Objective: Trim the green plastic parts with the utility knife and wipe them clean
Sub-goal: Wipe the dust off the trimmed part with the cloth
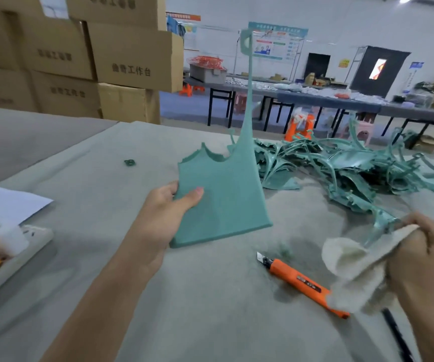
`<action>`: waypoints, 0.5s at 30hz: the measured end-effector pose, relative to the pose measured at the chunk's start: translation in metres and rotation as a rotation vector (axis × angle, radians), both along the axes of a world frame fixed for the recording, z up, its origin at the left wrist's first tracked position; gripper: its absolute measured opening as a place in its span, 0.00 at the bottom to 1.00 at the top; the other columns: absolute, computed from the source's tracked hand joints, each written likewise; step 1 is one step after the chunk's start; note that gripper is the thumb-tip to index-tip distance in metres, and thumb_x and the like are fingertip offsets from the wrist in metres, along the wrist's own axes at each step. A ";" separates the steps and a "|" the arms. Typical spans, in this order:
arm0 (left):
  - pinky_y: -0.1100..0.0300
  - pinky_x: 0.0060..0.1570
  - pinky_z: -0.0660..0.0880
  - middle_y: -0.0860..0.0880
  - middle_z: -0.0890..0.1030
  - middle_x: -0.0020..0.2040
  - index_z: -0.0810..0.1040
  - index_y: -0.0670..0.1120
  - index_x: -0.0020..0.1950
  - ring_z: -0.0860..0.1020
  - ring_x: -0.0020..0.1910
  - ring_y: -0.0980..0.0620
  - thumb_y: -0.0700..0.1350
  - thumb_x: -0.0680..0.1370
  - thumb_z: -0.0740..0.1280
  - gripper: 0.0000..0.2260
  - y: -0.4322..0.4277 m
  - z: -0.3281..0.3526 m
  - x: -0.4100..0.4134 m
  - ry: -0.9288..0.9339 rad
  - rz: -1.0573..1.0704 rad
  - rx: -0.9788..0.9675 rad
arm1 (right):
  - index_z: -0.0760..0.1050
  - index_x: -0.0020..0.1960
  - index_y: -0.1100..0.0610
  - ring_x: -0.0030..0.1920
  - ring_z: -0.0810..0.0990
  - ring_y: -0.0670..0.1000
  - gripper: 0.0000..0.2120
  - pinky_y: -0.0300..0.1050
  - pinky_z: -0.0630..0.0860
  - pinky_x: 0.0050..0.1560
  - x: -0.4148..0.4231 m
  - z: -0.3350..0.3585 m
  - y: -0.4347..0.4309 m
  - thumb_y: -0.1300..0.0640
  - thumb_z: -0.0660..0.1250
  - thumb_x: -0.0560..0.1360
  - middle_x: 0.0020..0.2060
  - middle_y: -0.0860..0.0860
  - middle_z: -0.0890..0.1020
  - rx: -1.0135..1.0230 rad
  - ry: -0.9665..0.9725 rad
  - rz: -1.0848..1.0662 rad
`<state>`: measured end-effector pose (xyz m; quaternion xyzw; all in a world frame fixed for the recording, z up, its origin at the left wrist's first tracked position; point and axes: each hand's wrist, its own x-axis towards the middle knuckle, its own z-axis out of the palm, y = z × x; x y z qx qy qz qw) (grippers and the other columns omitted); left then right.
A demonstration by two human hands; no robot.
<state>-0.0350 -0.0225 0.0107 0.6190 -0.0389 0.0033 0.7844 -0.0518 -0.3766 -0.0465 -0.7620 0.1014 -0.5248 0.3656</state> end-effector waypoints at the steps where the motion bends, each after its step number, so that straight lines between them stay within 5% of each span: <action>1: 0.63 0.39 0.80 0.46 0.85 0.49 0.82 0.42 0.52 0.84 0.45 0.52 0.46 0.78 0.65 0.10 -0.001 0.001 -0.005 -0.016 -0.010 -0.050 | 0.72 0.32 0.49 0.28 0.70 0.55 0.13 0.57 0.70 0.29 -0.003 -0.007 0.003 0.64 0.54 0.64 0.25 0.50 0.71 0.078 0.017 0.003; 4: 0.60 0.50 0.80 0.50 0.84 0.54 0.85 0.51 0.52 0.83 0.53 0.53 0.60 0.73 0.61 0.19 -0.003 0.002 -0.020 -0.058 -0.105 -0.186 | 0.75 0.36 0.44 0.30 0.70 0.44 0.15 0.50 0.66 0.32 -0.020 -0.023 0.032 0.61 0.55 0.66 0.31 0.43 0.78 0.178 0.085 0.014; 7: 0.61 0.48 0.80 0.49 0.85 0.53 0.85 0.48 0.53 0.83 0.52 0.53 0.58 0.75 0.61 0.19 -0.013 -0.002 -0.032 -0.072 -0.077 -0.190 | 0.77 0.43 0.40 0.37 0.75 0.43 0.15 0.40 0.70 0.36 -0.037 -0.002 0.072 0.59 0.58 0.69 0.39 0.44 0.80 0.166 -0.020 0.215; 9: 0.63 0.41 0.79 0.48 0.85 0.49 0.82 0.43 0.52 0.84 0.46 0.52 0.48 0.80 0.62 0.12 -0.028 -0.011 -0.039 -0.068 0.000 -0.125 | 0.78 0.53 0.42 0.52 0.79 0.47 0.17 0.36 0.72 0.50 -0.048 0.020 0.110 0.61 0.60 0.73 0.53 0.48 0.80 -0.024 -0.101 0.362; 11: 0.61 0.40 0.80 0.47 0.86 0.46 0.81 0.43 0.50 0.84 0.43 0.51 0.39 0.80 0.62 0.08 -0.044 -0.019 -0.048 -0.061 0.041 -0.111 | 0.78 0.63 0.54 0.68 0.73 0.50 0.19 0.41 0.67 0.69 -0.054 0.029 0.146 0.63 0.58 0.76 0.64 0.52 0.77 -0.412 -0.103 0.478; 13: 0.58 0.42 0.80 0.47 0.85 0.46 0.80 0.43 0.51 0.83 0.42 0.50 0.37 0.80 0.61 0.08 -0.051 -0.027 -0.057 -0.092 0.064 -0.131 | 0.77 0.67 0.59 0.72 0.71 0.54 0.20 0.50 0.62 0.75 -0.048 0.026 0.159 0.63 0.57 0.78 0.69 0.54 0.76 -0.783 -0.040 0.531; 15: 0.56 0.42 0.80 0.47 0.86 0.47 0.81 0.44 0.52 0.83 0.44 0.49 0.38 0.81 0.62 0.08 -0.044 -0.035 -0.063 -0.078 0.127 -0.093 | 0.79 0.64 0.58 0.67 0.76 0.54 0.21 0.48 0.66 0.72 -0.037 0.026 0.144 0.66 0.57 0.76 0.66 0.54 0.78 -0.723 0.052 0.558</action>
